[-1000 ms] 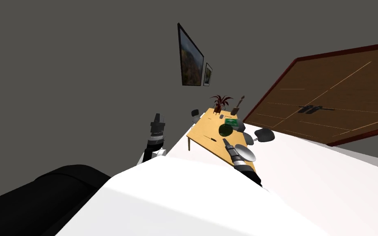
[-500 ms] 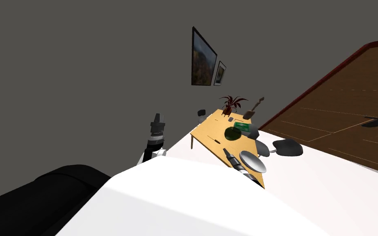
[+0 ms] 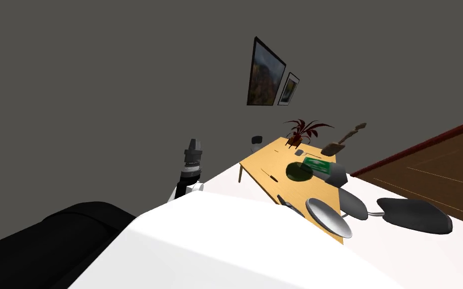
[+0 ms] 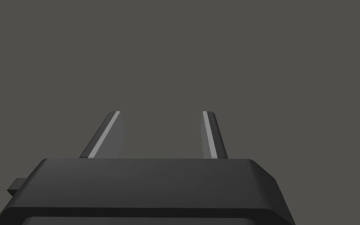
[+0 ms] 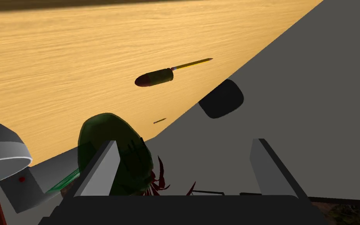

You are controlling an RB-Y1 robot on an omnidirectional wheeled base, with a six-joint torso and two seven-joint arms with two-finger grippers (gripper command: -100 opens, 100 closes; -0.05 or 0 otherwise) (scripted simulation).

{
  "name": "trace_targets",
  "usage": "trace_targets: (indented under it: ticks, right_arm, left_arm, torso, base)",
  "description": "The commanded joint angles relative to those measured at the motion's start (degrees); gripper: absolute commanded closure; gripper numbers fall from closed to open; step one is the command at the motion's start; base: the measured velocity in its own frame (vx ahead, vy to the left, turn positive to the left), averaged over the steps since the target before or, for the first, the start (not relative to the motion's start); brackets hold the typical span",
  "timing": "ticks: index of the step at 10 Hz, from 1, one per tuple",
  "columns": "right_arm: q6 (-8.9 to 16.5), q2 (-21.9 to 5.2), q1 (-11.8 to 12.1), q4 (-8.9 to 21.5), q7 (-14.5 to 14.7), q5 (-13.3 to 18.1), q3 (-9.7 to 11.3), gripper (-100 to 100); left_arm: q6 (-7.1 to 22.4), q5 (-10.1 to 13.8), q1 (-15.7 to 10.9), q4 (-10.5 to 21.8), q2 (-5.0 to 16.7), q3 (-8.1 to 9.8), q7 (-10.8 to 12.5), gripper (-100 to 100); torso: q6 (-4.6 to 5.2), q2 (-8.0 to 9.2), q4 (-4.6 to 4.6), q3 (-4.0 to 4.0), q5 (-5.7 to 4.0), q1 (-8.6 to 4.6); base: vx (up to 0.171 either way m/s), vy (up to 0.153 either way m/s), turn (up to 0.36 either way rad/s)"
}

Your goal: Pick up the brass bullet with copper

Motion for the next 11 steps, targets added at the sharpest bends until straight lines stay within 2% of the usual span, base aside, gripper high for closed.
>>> trace_targets:
  ticks: [1,4,6,7,9,10,11]
  right_arm:
    - [0.7,-1.8,1.3,2.9,1.0,0.6,0.6,-100]
    - [2.1,-3.3,2.1,4.7,1.9,1.0,1.4,-100]
    - [4.7,-6.3,3.8,8.4,3.5,1.5,3.2,-100]
    - [4.7,-6.3,3.8,8.4,3.5,1.5,3.2,-100]
    - [7.2,-9.0,5.2,12.1,5.0,1.7,5.1,-100]
    - [7.2,-9.0,5.2,12.1,5.0,1.7,5.1,-100]
    - [8.4,-10.2,5.8,13.9,5.8,1.8,6.1,-100]
  left_arm:
    - [0.0,0.0,0.0,0.0,0.0,0.00,0.0,0]
    - [0.0,0.0,0.0,0.0,0.0,0.00,0.0,0]
    - [0.0,0.0,0.0,0.0,0.0,0.00,0.0,0]
    - [0.0,0.0,0.0,0.0,0.0,0.00,0.0,0]
    - [0.0,0.0,0.0,0.0,0.0,0.00,0.0,0]
    - [0.0,0.0,0.0,0.0,0.0,0.00,0.0,0]
    - [0.0,0.0,0.0,0.0,0.0,0.01,0.0,0]
  torso:
    - [0.00,0.00,0.00,0.00,0.00,0.00]
    - [-0.03,-0.07,-0.02,-0.04,0.02,0.06]
    - [-0.02,-0.14,-0.03,-0.08,0.02,0.07]
    - [-0.01,-0.20,-0.04,-0.11,0.02,0.03]
    - [-0.03,-0.25,-0.05,-0.14,0.01,0.03]
    - [-0.01,-0.30,-0.06,-0.17,0.01,0.04]
    - [0.02,-0.31,-0.07,-0.18,0.02,0.05]
  base:
    - [-0.023,-0.034,0.329]
    - [-0.011,-0.021,0.279]
    - [0.014,-0.022,0.383]
    - [0.018,-0.028,0.335]
    - [0.034,-0.022,0.434]
    - [0.037,-0.031,0.262]
    - [0.039,-0.023,0.434]
